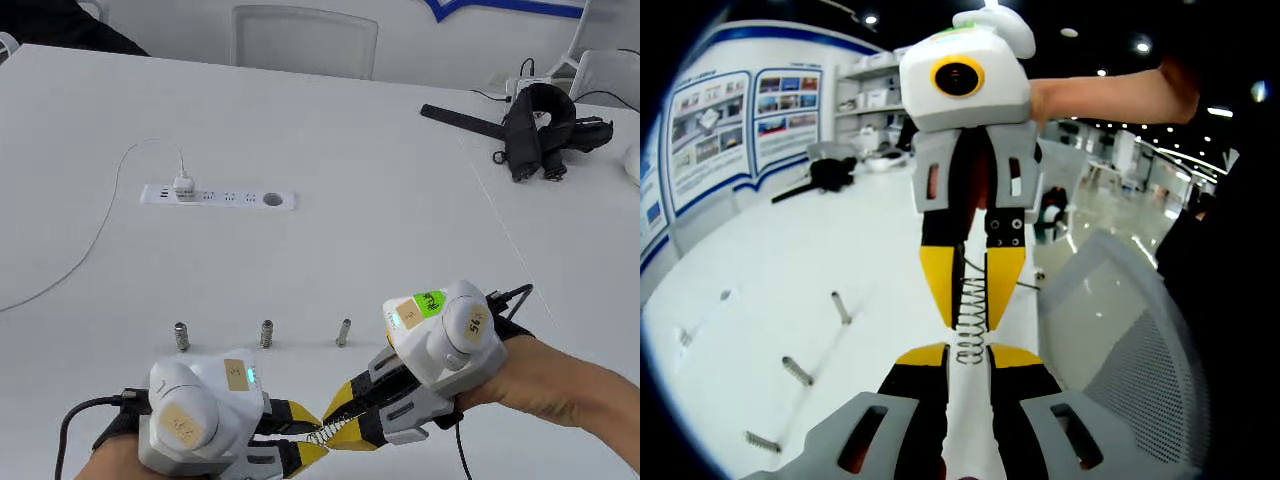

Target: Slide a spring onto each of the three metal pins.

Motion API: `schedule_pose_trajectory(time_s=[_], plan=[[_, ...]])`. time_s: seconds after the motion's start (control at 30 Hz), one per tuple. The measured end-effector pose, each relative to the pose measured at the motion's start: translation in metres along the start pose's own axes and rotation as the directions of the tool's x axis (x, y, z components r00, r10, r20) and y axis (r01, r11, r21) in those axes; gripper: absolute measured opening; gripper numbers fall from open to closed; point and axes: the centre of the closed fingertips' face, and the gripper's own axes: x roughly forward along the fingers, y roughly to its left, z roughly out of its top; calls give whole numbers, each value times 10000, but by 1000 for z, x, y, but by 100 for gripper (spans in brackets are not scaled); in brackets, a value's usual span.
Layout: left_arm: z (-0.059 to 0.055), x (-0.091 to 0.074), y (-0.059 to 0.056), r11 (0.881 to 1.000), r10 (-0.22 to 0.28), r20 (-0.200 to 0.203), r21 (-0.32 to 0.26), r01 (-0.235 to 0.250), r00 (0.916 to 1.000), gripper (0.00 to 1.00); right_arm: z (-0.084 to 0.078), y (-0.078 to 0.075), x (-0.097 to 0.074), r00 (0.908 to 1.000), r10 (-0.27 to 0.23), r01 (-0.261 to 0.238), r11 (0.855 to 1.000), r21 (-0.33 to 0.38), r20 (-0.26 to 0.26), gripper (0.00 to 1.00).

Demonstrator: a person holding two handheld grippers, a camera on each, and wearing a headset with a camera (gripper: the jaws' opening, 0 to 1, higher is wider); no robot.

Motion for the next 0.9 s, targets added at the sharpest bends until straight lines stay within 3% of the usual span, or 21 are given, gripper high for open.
schedule_pose_trajectory(time_s=[0.3, 0.53, 0.73, 0.9], plan=[[-11, -3, 9, 9991, 311, -167, -290, -315, 9994, 22, -13, -7, -3, 9999, -132, 135, 9994, 318, -83, 12], [-22, -8, 19, 9937, 734, -103, -845, -741, 9972, 22, -33, -23, -10, 9972, -623, 653, 9949, 768, -417, 12], [-31, -12, 27, 9837, 1198, -131, -1335, -1205, 9927, 24, -63, -51, -22, 9795, -1537, 1704, 9768, 1294, -1298, 12], [-36, -15, 33, 9745, 1588, -145, -1580, -1591, 9872, 27, -72, -68, -32, 9705, -1933, 2152, 9640, 1560, -1444, 12]])
